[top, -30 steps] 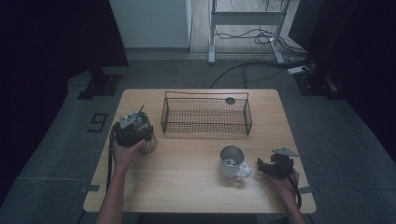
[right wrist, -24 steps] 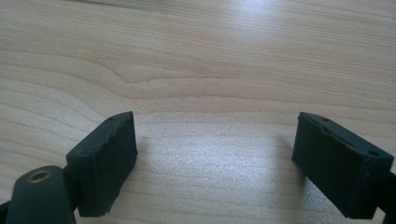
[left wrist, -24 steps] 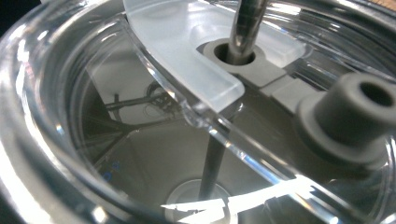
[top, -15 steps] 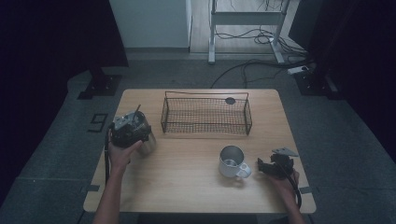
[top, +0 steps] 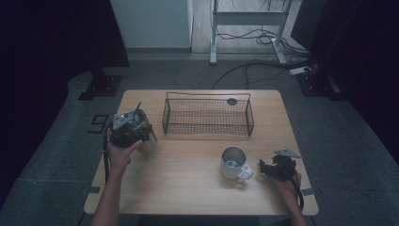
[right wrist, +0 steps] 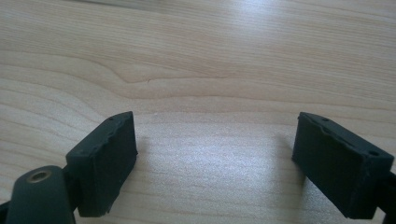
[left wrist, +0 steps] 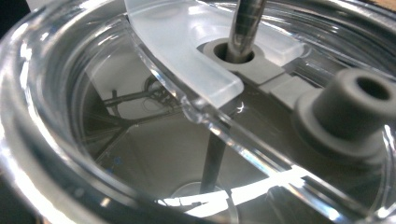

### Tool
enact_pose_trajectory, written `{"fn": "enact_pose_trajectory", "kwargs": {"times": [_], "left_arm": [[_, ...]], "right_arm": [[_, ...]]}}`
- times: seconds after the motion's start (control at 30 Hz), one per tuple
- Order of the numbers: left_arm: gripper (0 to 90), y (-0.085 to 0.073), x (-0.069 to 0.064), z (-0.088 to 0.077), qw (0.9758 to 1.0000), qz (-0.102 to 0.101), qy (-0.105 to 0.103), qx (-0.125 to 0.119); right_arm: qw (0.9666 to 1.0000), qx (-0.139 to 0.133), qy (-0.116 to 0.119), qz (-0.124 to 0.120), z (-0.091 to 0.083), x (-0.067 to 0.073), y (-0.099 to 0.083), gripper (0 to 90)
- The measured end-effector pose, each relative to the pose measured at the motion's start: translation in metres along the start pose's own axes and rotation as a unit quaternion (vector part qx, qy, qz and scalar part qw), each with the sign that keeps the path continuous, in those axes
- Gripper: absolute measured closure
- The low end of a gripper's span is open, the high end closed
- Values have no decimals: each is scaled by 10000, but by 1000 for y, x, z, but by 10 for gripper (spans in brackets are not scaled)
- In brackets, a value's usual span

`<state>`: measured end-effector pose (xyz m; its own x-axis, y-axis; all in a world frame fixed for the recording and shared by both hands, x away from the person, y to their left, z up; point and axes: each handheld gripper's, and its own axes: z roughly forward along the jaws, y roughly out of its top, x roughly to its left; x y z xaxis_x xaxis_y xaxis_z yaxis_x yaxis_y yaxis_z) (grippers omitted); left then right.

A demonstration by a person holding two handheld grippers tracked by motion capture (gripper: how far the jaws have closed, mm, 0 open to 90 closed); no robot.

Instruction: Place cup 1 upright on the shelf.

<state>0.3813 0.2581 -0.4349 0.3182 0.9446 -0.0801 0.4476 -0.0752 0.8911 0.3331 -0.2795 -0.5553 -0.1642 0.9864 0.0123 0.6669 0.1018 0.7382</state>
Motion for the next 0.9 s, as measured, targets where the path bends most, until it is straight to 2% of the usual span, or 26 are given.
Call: {"fn": "enact_pose_trajectory", "kwargs": {"times": [0.27, 0.9], "left_arm": [[37, 4, -1, -2, 10000, -13, -63, -4], [37, 21, -12, -2, 9999, 114, -119, -25]], "right_arm": [[10000, 0, 0, 0, 0, 0, 0, 132], [10000, 1, 0, 1, 0, 0, 0, 132]]}}
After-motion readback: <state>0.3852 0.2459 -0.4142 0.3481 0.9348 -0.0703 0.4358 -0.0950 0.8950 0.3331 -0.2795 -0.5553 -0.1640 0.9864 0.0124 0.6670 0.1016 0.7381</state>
